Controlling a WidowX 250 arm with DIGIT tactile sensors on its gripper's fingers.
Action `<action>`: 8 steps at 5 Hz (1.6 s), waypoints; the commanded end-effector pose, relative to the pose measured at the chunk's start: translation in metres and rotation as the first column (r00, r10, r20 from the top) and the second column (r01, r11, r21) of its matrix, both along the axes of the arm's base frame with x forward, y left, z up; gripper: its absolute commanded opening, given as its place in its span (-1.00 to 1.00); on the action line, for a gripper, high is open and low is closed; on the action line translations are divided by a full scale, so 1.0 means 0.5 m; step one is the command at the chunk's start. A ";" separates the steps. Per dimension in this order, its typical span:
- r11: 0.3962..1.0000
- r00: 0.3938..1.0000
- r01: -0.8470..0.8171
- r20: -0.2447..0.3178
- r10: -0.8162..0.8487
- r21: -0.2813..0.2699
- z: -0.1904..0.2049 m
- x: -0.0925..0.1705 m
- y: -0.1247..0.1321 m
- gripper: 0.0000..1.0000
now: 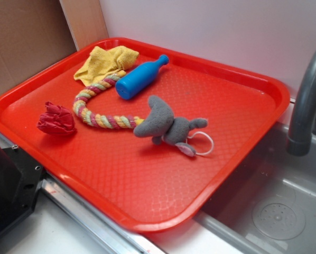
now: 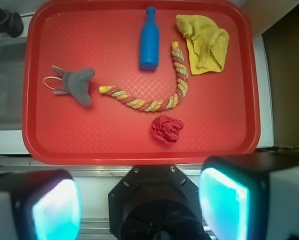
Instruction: Grab the gray animal.
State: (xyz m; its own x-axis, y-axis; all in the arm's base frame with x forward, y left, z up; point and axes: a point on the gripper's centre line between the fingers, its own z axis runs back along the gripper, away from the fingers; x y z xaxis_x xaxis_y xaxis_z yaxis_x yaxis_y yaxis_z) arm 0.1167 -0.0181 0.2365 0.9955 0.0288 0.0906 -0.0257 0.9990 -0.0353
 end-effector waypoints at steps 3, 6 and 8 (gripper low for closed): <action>0.922 0.922 0.386 -0.013 -0.386 0.000 -0.040 0.043 -0.064 1.00; 0.657 0.663 0.745 -0.017 -0.748 0.115 -0.146 0.134 -0.159 1.00; 0.572 0.586 0.799 -0.033 -0.809 0.184 -0.258 0.199 -0.198 1.00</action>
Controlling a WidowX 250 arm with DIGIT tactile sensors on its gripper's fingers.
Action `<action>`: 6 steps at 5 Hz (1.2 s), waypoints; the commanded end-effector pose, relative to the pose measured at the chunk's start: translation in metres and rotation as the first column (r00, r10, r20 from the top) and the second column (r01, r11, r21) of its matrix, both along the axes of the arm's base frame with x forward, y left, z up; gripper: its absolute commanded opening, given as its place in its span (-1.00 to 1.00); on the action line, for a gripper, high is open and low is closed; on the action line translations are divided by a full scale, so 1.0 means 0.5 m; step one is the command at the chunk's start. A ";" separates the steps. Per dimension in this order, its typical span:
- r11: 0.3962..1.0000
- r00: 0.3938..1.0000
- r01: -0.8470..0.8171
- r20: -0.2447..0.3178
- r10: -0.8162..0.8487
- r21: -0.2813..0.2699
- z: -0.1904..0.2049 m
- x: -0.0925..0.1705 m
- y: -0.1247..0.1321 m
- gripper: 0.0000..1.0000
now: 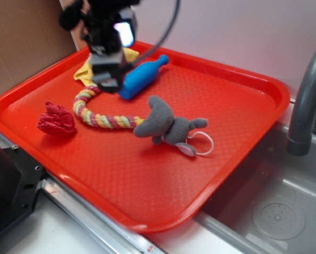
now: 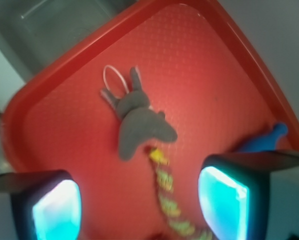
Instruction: Grab the gray animal.
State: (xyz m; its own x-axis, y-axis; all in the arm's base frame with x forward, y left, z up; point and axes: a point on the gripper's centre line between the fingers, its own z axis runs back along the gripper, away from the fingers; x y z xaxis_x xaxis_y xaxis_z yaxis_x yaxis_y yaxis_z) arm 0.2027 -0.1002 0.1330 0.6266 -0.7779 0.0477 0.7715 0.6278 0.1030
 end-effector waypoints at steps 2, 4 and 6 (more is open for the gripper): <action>0.984 0.983 0.177 -0.052 -0.175 0.024 -0.165 0.036 -0.060 1.00; 0.988 0.979 0.140 -0.159 -0.129 0.058 -0.177 0.036 -0.026 1.00; 0.985 0.980 0.097 -0.184 -0.070 0.142 -0.189 0.036 -0.019 -1.00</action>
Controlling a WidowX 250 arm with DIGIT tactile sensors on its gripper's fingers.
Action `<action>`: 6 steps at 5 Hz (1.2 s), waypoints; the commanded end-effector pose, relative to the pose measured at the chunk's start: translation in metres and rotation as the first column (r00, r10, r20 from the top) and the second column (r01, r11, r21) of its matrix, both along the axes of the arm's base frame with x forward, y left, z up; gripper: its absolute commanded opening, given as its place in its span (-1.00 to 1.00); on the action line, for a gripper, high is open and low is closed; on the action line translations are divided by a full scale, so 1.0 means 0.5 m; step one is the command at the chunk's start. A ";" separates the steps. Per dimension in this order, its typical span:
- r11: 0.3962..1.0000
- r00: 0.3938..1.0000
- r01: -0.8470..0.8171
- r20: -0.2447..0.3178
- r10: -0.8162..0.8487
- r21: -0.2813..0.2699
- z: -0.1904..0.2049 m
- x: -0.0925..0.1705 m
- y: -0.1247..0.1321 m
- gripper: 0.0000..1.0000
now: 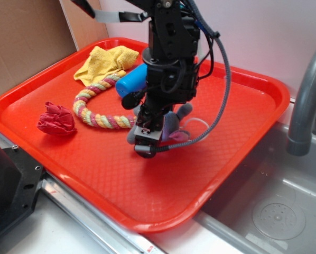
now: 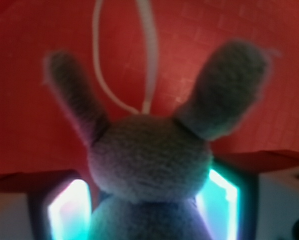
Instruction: Grab the gray animal.
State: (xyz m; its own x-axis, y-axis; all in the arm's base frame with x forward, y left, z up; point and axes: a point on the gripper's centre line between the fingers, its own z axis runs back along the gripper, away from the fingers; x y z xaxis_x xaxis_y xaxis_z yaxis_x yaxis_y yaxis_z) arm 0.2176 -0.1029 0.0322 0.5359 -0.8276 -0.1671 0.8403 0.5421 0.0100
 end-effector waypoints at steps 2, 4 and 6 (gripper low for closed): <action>0.958 0.965 -0.263 0.053 0.258 0.115 0.078 0.011 -0.017 -1.00; 0.812 0.820 -0.568 -0.006 0.572 -0.139 0.242 -0.006 0.006 -1.00; 0.699 0.719 -0.637 0.078 0.691 -0.324 0.383 -0.053 0.042 -1.00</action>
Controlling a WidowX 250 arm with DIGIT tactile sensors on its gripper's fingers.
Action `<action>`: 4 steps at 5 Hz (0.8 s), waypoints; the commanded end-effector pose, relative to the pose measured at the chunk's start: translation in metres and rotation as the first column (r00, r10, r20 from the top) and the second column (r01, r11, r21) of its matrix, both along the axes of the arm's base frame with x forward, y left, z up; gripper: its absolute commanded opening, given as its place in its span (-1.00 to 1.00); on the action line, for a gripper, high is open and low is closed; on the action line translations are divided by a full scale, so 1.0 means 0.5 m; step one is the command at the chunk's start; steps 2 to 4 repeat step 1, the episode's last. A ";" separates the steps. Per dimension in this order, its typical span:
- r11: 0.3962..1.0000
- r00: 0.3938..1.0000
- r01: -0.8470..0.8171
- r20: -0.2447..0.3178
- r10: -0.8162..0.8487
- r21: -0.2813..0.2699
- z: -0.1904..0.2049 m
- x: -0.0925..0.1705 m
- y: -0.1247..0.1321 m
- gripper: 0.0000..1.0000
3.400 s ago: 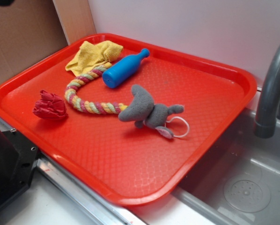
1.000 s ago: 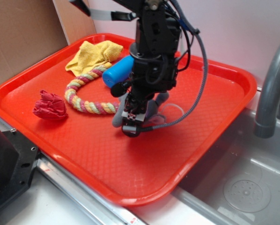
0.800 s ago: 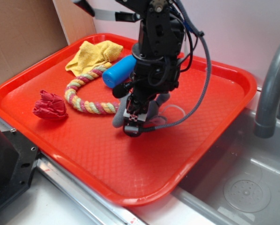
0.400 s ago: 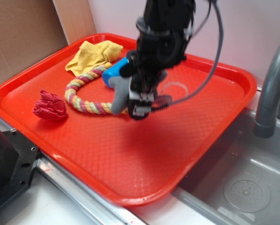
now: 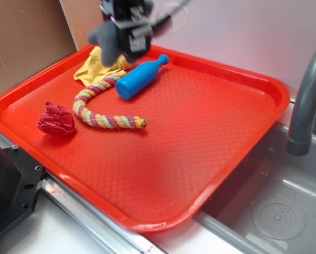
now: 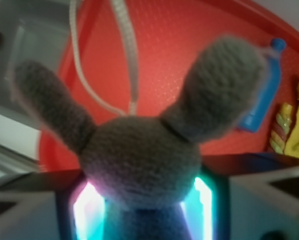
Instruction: Grab the gray animal.
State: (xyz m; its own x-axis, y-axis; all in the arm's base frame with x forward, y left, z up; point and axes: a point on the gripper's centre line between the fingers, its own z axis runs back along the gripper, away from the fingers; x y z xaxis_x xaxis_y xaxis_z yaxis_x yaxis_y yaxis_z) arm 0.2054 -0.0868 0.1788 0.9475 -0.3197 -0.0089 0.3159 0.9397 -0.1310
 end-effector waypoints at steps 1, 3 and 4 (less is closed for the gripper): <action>0.998 0.990 -0.062 0.128 0.064 -0.016 0.090 -0.025 0.016 -1.00; 0.998 0.990 -0.062 0.128 0.064 -0.016 0.090 -0.025 0.016 -1.00; 0.998 0.990 -0.062 0.128 0.064 -0.016 0.090 -0.025 0.016 -1.00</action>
